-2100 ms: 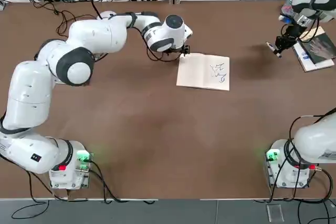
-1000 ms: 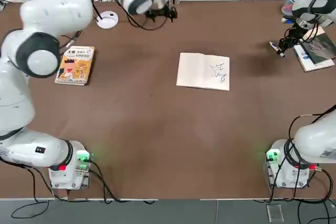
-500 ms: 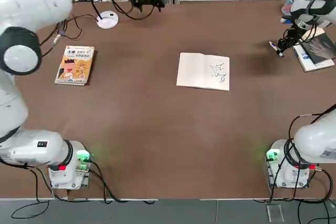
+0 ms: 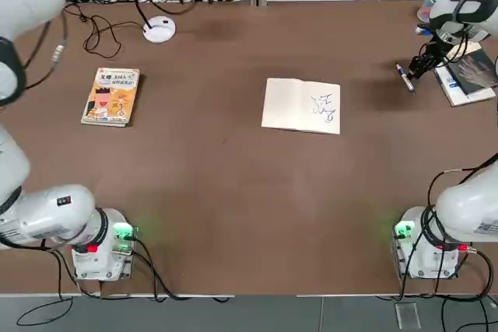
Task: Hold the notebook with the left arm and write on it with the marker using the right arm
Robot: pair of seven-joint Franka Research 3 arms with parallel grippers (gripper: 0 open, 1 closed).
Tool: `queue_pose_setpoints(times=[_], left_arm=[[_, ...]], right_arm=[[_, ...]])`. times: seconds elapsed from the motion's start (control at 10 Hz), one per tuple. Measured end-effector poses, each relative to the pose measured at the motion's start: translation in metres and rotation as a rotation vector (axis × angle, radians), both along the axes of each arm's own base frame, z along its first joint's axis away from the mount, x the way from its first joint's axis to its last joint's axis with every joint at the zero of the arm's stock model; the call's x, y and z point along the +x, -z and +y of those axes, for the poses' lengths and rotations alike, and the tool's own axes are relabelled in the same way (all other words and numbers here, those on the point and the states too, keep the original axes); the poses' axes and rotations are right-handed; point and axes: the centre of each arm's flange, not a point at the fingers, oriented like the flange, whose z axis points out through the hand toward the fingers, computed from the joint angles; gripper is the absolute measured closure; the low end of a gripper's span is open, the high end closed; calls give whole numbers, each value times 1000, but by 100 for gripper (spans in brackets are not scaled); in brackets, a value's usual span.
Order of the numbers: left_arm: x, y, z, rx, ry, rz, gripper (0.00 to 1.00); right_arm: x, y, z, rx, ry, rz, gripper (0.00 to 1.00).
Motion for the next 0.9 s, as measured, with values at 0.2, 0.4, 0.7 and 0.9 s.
queue_pose_setpoints(times=[0.2,0.4,0.7,0.9], left_arm=[[2,-15,27,2,-3,17,0],[-2,-21,31,15,-1,32,0],[-11,-36,26,37,10,20,0],[-18,-54,31,36,34,16,0]], right_arm=[[0,1,0,0,0,1,30],[0,1,0,0,0,1,22],[1,0,1,1,-3,-1,22],[6,-9,5,-1,-9,-19,22]])
